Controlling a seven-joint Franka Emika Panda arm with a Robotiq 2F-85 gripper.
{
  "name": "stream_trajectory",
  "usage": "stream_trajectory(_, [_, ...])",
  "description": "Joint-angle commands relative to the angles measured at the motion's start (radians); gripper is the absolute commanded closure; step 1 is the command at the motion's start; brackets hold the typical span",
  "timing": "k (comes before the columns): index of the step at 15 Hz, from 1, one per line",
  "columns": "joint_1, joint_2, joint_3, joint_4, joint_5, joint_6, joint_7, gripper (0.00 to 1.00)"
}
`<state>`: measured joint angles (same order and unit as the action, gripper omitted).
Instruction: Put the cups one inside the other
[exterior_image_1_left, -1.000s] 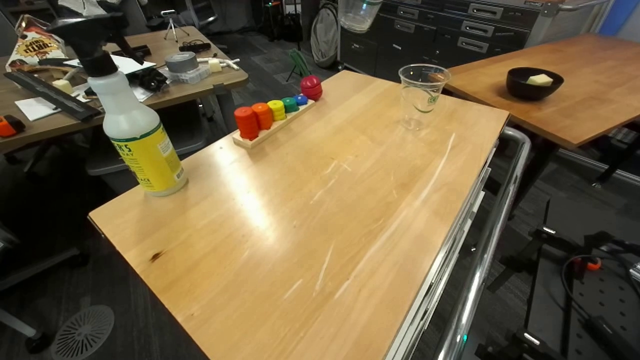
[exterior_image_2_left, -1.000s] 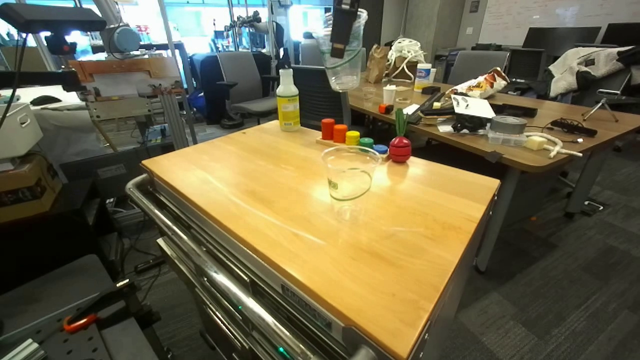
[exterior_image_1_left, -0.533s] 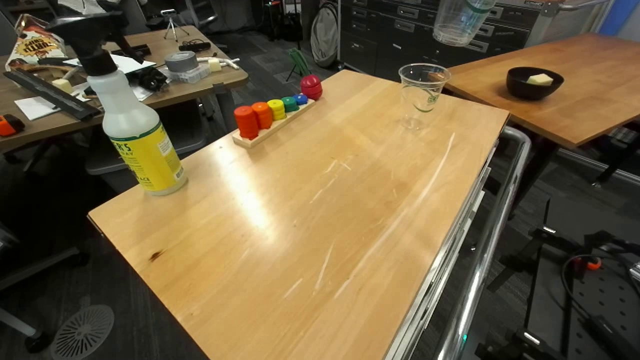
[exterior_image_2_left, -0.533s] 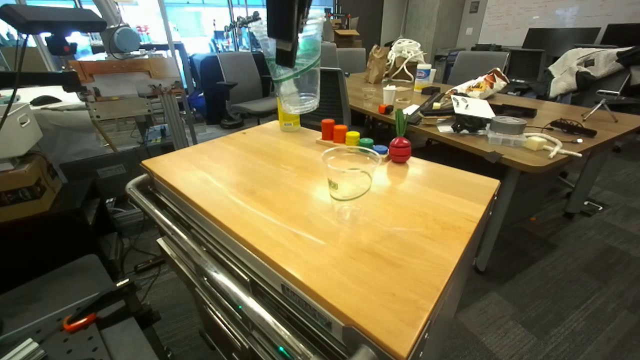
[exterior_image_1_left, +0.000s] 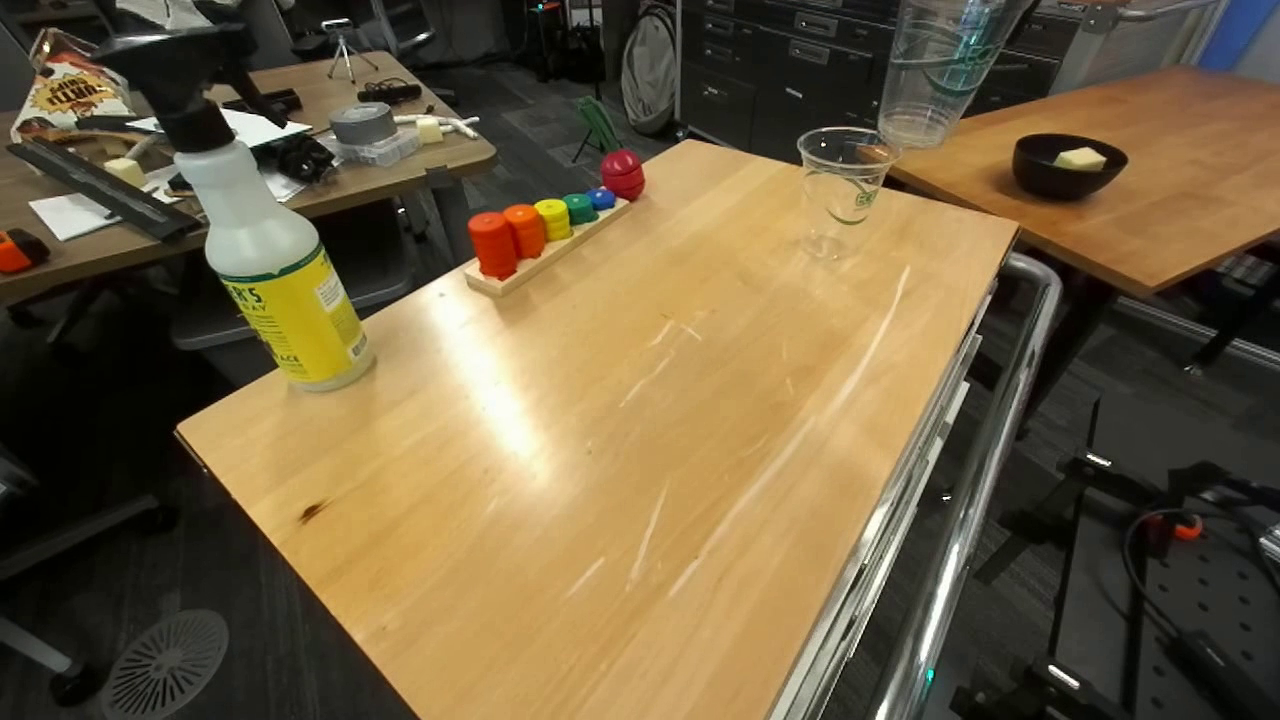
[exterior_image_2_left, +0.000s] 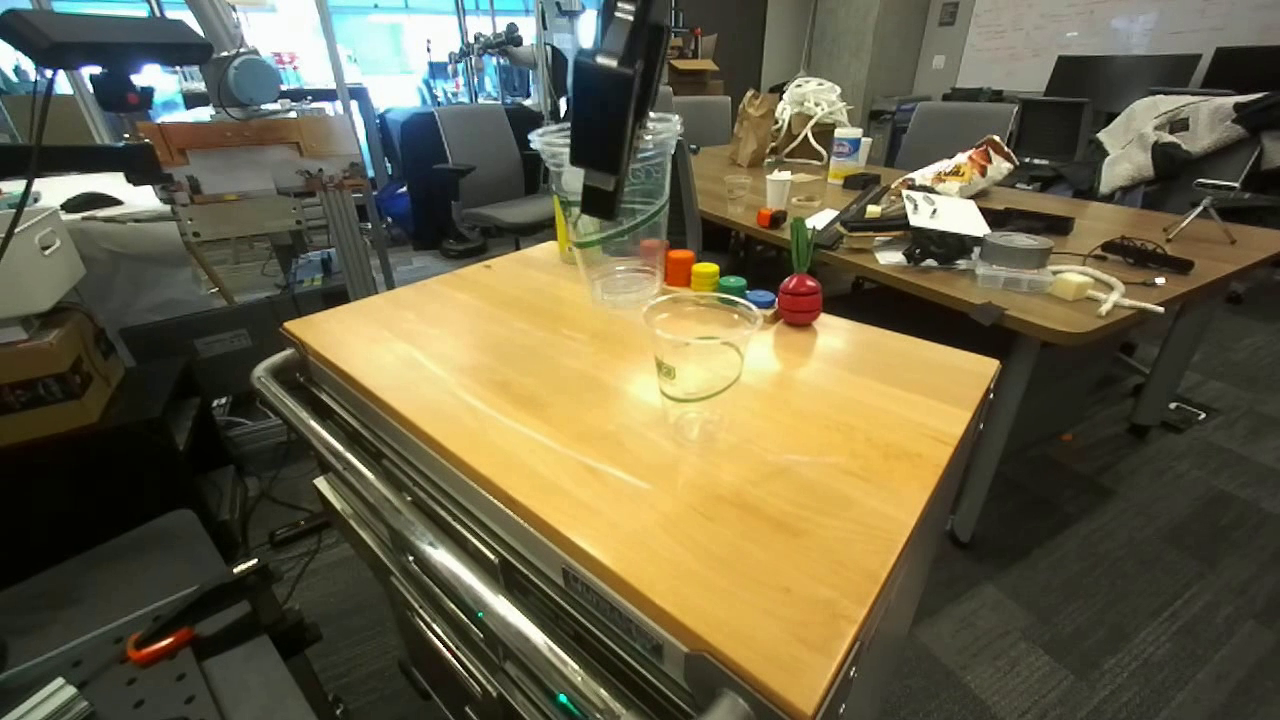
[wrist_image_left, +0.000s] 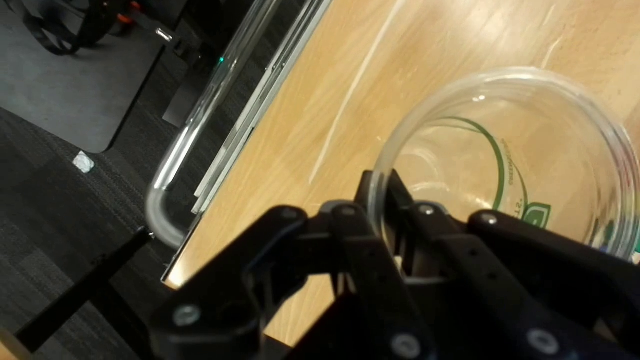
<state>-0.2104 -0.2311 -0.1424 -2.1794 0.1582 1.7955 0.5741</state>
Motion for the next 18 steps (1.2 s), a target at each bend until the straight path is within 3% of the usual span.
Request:
stream_trajectory(1, [-0.002,0.077,0.009,0.072,-0.049,0.028,0.018,0.98])
stream_trajectory(10, [0.009,0.157,-0.002,0.177,-0.065,0.055,0.022,0.98])
stream_trajectory(18, [0.029,0.253,-0.002,0.189,-0.050,0.092,0.002,0.98])
